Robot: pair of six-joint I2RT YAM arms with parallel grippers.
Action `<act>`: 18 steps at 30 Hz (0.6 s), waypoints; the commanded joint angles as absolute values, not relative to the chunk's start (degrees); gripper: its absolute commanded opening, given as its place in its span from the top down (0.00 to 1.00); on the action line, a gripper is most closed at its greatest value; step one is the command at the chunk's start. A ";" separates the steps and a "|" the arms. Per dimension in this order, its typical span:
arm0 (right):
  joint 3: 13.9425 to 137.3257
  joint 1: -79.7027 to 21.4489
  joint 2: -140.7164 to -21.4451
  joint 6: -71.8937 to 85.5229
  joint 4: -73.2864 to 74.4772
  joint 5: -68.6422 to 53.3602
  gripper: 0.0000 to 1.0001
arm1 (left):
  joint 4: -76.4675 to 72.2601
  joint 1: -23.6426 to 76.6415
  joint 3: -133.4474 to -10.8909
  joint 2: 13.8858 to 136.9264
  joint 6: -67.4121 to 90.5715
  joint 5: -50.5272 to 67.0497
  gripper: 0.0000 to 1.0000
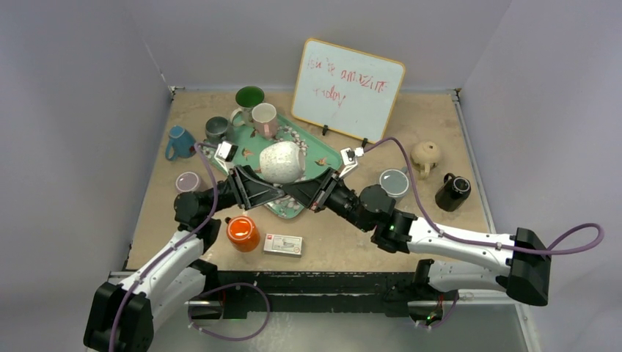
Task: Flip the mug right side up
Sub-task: Turn over the cup at the center of the board.
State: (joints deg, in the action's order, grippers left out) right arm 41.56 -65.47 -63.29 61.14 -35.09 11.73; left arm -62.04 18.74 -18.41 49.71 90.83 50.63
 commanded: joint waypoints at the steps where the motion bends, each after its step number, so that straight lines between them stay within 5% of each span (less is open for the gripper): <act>1: 45.60 -64.50 -62.83 63.59 -46.25 9.21 1.00 | -68.42 18.45 -18.48 49.94 91.98 50.47 0.70; 18: 44.12 -63.63 -64.35 62.29 -44.54 1.67 1.00 | -70.62 18.46 -20.86 52.09 91.58 52.67 0.79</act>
